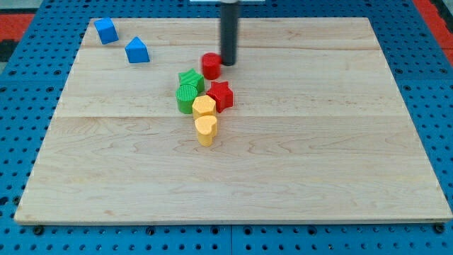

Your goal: Move the red circle into the green star

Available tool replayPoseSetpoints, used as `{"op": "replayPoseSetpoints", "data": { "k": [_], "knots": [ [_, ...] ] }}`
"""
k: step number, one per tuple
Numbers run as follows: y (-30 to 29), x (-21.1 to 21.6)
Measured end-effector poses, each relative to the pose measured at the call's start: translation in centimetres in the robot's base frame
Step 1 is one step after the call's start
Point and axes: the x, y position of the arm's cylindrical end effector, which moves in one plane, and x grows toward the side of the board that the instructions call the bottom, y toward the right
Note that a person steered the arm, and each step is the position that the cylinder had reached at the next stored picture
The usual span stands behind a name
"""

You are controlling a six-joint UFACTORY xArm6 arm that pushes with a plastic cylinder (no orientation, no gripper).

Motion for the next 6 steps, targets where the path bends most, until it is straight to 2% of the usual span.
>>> {"op": "replayPoseSetpoints", "data": {
  "k": [3, 4, 5, 6],
  "knots": [
    [-7.9, -0.1],
    [-16.0, 1.3],
    [-16.3, 4.8],
    [-14.9, 4.4]
  ]
}}
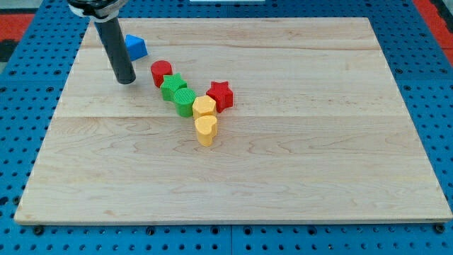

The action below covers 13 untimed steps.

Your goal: Move the red circle into the green star

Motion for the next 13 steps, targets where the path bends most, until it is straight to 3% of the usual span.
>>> {"op": "replayPoseSetpoints", "data": {
  "k": [1, 3, 8, 9, 10, 11, 12, 13],
  "knots": [
    [2.8, -2.7],
    [3.5, 0.7],
    [9.6, 2.9],
    [3.9, 3.2],
    [-1.3, -0.8],
    [-0.8, -4.2],
    [6.6, -4.1],
    [9.0, -3.0]
  ]
}}
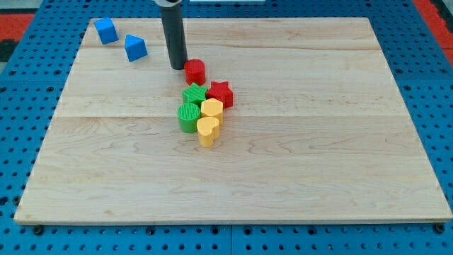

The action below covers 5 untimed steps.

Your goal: Move the red circle into the green star

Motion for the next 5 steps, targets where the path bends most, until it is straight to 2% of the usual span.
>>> {"op": "replayPoseSetpoints", "data": {
  "k": [1, 3, 4, 5],
  "knots": [
    [1.0, 1.6],
    [4.1, -1.1],
    [4.1, 1.9],
    [3.8, 2.5]
  ]
}}
